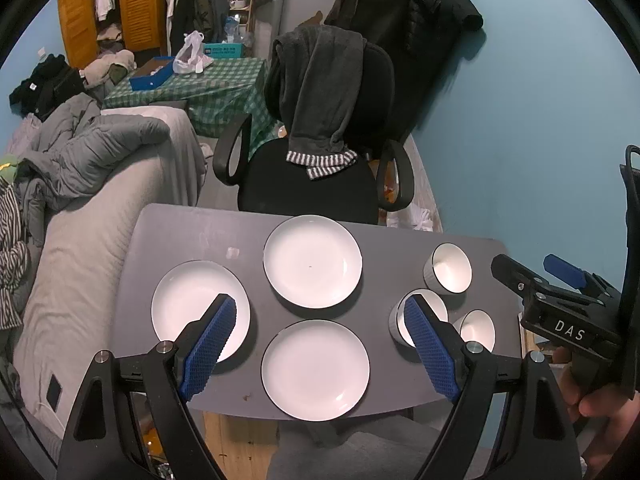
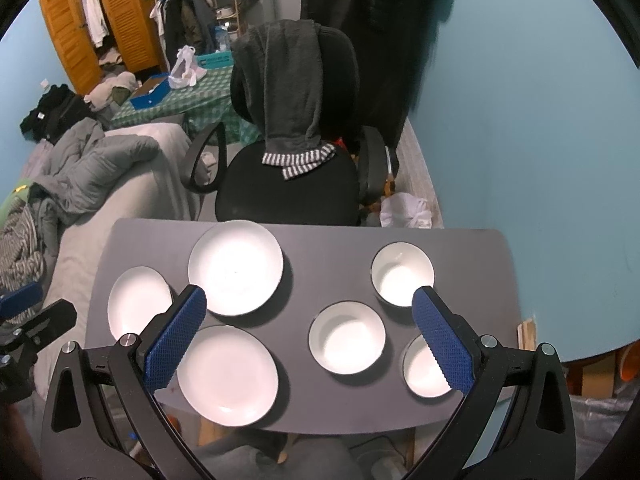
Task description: Organize plates and bowls
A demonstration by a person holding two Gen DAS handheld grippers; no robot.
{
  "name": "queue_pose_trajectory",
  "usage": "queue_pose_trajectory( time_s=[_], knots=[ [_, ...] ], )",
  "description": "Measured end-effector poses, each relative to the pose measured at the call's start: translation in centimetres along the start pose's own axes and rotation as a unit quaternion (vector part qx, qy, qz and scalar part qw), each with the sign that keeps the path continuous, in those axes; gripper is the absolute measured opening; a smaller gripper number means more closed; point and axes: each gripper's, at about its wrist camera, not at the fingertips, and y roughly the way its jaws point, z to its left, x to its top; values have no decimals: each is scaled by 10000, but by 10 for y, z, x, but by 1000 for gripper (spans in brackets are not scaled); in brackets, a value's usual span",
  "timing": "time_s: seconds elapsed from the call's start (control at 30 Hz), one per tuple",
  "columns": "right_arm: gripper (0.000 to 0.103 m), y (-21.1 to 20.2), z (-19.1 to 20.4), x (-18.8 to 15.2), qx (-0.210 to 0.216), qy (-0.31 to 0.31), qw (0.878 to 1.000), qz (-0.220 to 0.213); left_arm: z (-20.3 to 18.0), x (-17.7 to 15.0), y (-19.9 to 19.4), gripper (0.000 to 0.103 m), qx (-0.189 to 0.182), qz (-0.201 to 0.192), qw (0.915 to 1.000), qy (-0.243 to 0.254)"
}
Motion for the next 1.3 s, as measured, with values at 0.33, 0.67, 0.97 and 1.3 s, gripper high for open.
queue_pose_trajectory(
  time_s=[0.33,0.67,0.97,1.3],
  knots=[
    [101,-1,5,-4,-19,0,10000,-12,2,0,1,87,-19,5,10000,-40],
    [101,0,7,-3,-16,-27,10000,-20,2,1,1,87,-21,8,10000,-56],
    [101,2,13,1,-4,-65,10000,-5,6,1,0,87,-17,1,10000,-87],
    [101,5,17,0,83,-183,9998,-2,10,-1,1,87,98,-50,9997,-236]
  ],
)
